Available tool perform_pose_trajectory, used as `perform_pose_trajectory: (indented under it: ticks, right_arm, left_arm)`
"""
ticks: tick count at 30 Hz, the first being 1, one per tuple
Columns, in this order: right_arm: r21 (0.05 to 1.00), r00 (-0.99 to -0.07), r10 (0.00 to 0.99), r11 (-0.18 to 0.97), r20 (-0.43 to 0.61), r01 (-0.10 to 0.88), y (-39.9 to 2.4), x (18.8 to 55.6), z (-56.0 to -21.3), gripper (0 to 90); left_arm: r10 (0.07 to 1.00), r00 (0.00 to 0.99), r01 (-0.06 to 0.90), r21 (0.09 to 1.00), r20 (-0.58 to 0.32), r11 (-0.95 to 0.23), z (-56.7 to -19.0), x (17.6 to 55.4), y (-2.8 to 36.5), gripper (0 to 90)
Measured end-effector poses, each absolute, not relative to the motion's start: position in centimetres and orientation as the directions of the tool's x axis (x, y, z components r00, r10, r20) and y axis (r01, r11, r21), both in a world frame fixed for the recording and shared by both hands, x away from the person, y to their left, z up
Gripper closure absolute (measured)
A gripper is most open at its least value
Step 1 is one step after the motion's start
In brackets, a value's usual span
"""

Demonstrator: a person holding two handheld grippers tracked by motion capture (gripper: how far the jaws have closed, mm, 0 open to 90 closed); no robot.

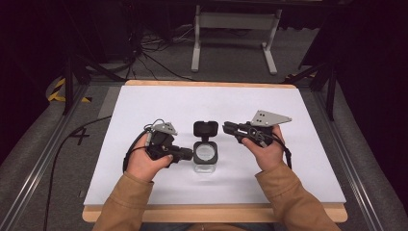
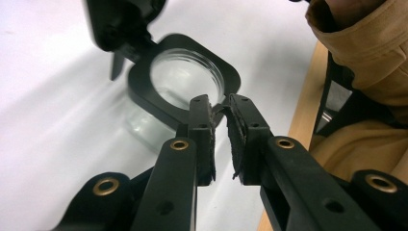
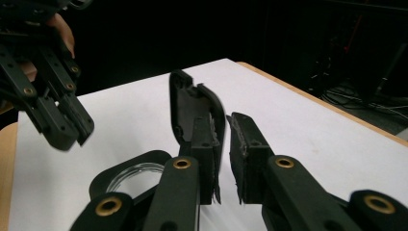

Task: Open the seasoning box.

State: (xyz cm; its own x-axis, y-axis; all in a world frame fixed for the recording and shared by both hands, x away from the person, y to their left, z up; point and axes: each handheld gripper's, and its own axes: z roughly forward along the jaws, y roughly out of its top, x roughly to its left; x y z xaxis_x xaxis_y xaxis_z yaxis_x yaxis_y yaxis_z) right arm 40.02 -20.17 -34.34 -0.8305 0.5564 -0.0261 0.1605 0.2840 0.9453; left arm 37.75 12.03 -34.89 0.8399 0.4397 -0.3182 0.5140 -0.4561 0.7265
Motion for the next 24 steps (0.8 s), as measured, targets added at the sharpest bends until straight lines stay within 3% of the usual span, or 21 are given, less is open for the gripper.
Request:
perform_pose_trajectory:
  ticks: [24]
  right_arm:
    - [0.908, -0.645, 0.764, 0.258, 0.019, 0.332, -30.6, 40.3, -34.2, 64.1]
  left_arm:
    - [0.615, 0.753, 0.544, 0.748, -0.236, -0.379, -34.4, 41.1, 17.4, 66.6]
